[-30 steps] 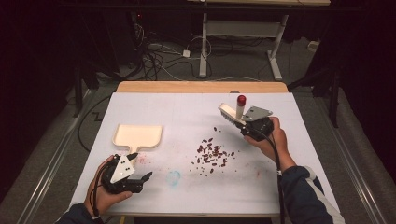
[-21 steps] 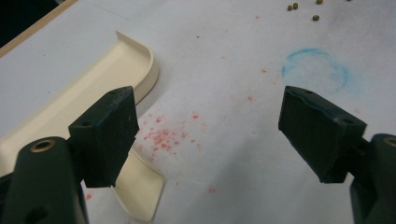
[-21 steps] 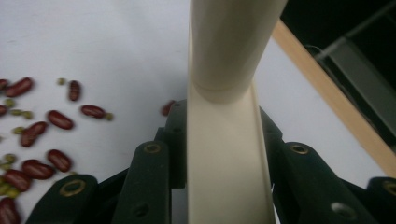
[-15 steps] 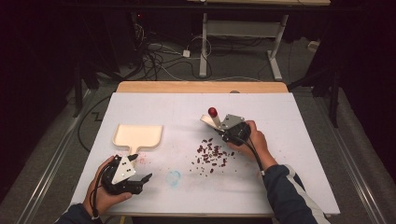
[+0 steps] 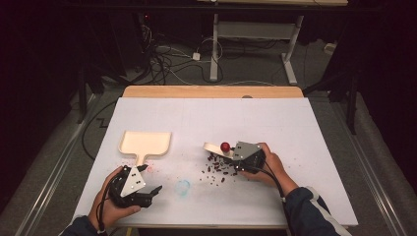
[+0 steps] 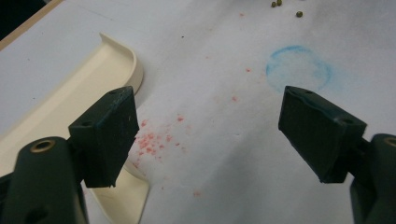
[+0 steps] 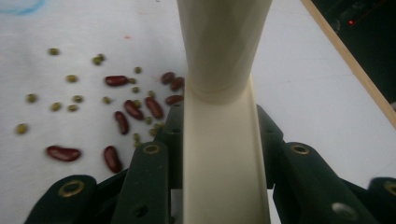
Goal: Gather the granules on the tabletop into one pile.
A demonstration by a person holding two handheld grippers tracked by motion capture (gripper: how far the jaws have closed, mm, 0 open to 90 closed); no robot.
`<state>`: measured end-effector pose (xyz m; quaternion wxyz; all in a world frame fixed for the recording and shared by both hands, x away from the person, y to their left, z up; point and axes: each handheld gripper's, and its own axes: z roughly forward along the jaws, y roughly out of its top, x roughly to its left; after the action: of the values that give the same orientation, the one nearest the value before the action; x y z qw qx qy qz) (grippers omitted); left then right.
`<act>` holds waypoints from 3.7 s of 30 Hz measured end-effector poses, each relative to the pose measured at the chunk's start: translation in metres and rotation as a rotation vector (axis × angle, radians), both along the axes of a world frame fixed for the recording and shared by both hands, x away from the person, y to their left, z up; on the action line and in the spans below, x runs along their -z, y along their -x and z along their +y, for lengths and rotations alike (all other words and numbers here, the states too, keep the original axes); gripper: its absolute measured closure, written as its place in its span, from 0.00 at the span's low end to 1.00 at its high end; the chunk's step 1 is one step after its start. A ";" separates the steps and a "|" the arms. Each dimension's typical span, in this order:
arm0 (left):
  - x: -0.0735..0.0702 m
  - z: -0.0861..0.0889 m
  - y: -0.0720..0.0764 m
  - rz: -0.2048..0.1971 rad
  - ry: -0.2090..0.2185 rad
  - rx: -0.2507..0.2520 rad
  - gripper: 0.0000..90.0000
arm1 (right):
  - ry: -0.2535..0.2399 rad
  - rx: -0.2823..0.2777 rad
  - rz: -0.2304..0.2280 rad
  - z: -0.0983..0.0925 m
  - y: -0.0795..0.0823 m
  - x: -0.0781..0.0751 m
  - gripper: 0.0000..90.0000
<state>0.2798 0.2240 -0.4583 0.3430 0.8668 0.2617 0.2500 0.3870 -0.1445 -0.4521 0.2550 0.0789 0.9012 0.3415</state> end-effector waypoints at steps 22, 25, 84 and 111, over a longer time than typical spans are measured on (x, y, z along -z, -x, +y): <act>-0.002 0.002 0.002 -0.007 0.012 -0.001 0.21 | -0.236 0.009 0.044 -0.017 0.024 -0.046 0.75; -0.003 0.004 0.002 -0.011 0.018 -0.005 0.21 | -0.271 -0.020 0.121 -0.009 0.036 -0.054 0.75; -0.003 0.005 0.000 0.012 0.051 0.010 0.21 | -0.168 -0.288 0.356 -0.044 0.051 -0.018 0.75; -0.004 0.005 0.000 0.011 0.063 0.029 0.21 | -0.287 -0.076 0.283 -0.040 -0.001 -0.033 0.75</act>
<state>0.2798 0.2291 -0.4545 0.3723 0.8606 0.2589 0.2320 0.3876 -0.1842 -0.4191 0.0987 0.1277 0.8725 0.4612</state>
